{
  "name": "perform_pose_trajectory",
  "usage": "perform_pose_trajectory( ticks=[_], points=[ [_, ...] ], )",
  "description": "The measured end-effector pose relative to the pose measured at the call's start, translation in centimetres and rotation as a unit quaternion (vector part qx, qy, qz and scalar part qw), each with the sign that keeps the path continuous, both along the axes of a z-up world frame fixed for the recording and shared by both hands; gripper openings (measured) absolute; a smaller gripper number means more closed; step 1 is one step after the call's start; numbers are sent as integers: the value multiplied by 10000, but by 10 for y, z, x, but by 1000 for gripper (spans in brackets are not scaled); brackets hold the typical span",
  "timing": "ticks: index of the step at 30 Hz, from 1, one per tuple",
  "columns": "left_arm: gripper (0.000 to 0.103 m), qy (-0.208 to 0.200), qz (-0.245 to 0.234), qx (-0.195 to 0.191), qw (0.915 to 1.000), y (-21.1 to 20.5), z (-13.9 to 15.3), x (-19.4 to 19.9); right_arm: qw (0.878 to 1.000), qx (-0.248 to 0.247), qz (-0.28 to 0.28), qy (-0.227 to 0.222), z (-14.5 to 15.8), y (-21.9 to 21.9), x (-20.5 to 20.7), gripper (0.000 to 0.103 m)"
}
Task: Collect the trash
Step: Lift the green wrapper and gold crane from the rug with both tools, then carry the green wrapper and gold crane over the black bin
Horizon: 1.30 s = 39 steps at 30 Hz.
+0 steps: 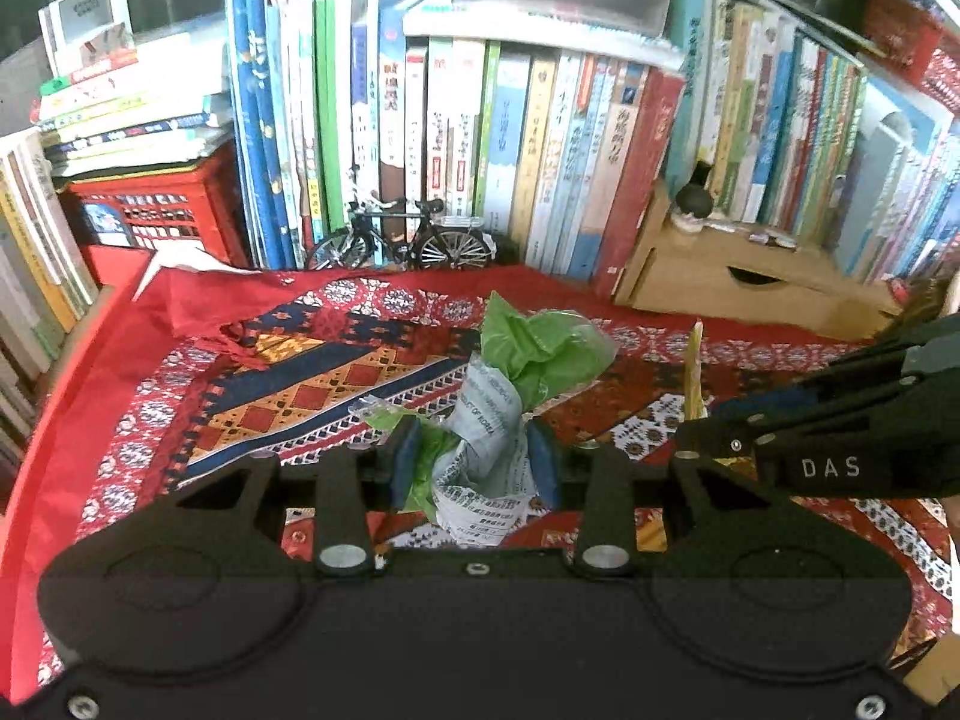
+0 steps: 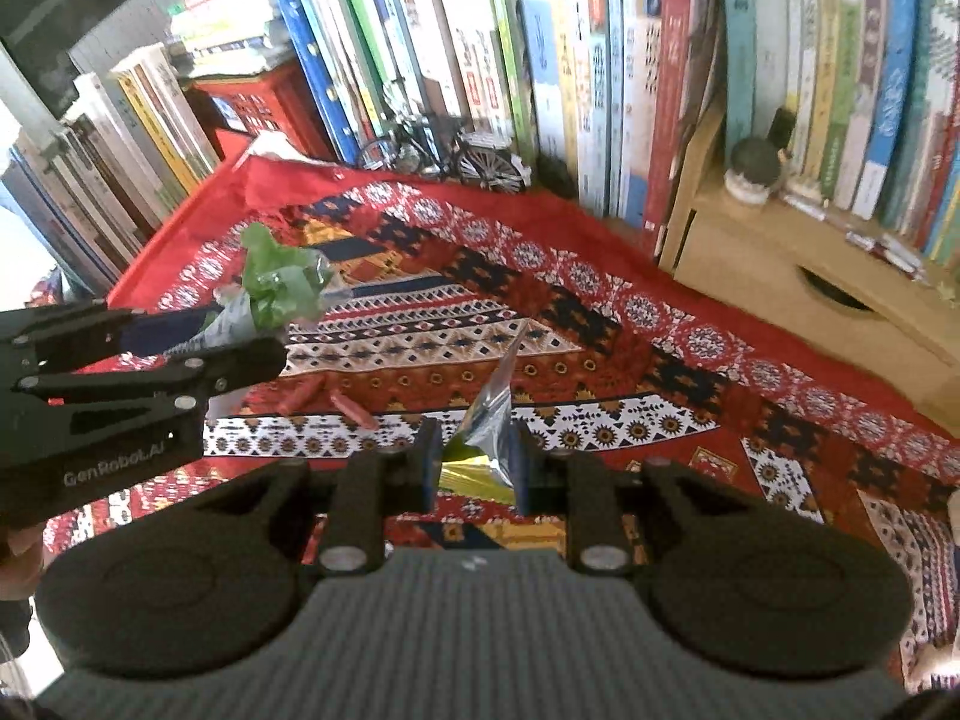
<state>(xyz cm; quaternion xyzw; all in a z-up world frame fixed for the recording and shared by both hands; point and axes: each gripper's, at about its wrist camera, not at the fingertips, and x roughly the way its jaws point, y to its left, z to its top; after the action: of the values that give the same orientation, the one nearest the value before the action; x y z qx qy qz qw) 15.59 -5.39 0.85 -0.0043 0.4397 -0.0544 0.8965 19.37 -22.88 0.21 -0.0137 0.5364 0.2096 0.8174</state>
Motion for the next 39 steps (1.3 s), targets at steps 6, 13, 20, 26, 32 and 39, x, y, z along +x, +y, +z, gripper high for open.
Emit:
perform_pose_trajectory(
  ticks=[6, 13, 20, 26, 32, 39],
  points=[
    [36, -89, 19, -66, 9999, -1, 27, -31, 9999, 59, -90, -115, 24, -3, -25, 27],
    [36, -233, -23, -118, 9997, -5, 52, -70, 9995, -9, -87, -297, 48, -3, -59, 27],
    [36, -288, -47, -145, 9995, -5, 66, -111, 9993, -20, -104, -347, 60, 2, -96, 27],
    [36, -303, -92, -160, 9994, 2, 68, -152, 9995, -37, -100, -303, 63, 12, -130, 27],
    [36, -303, -47, -143, 9994, 16, 72, -197, 9995, 8, -47, -303, 71, 28, -161, 27],
    [37, -310, 104, -124, 9994, 40, 75, -248, 9995, 78, 97, -296, 73, 54, -203, 28]
  ],
)
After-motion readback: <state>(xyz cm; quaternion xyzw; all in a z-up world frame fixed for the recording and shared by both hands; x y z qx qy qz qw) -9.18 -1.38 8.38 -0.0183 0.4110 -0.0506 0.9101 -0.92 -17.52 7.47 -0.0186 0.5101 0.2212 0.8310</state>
